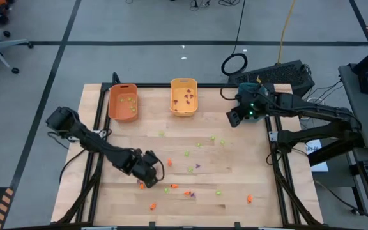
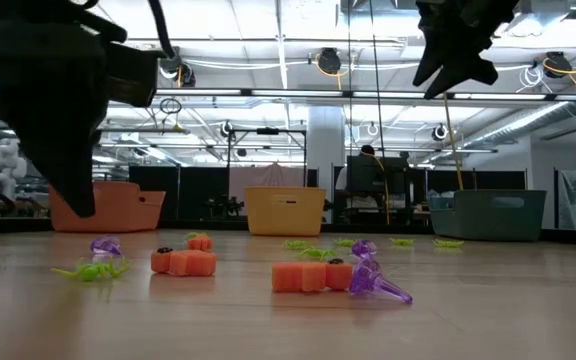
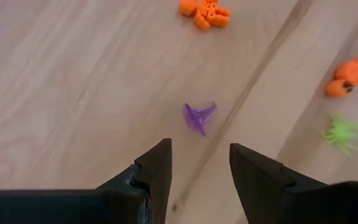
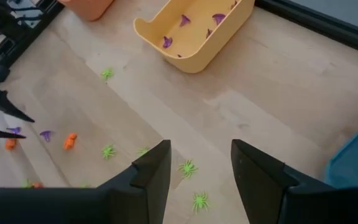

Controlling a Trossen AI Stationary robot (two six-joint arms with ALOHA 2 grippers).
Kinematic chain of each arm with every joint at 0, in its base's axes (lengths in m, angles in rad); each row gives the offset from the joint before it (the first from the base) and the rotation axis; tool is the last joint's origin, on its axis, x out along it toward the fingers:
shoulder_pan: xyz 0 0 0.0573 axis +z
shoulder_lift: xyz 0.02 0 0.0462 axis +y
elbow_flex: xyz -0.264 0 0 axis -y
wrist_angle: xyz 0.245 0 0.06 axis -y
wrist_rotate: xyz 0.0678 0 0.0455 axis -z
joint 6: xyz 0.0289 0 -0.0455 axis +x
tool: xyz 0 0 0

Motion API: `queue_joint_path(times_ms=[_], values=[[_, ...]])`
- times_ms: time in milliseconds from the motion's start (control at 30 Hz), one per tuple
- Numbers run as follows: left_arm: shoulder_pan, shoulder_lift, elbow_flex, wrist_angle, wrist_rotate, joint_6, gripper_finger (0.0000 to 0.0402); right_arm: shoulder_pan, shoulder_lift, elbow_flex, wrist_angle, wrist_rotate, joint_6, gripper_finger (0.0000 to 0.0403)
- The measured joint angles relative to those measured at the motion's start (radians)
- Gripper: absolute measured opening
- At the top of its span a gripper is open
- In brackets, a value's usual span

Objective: Sort Halloween decoration
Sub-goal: Put the purple witch hat toy into the yellow bin

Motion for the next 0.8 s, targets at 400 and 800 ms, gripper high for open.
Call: queue_joint_path(times_ms=[400,800], values=[[-0.061,0.105,-0.001,0.069,-0.100,0.018,0.0164,0.022,0.000,0.000,-0.004,-0.001,-0.018,0.0155],[-0.060,0.136,0.000,0.095,-0.126,0.010,0.0164,0.022,0.000,0.000,-0.027,-0.001,-0.080,0.0155]])
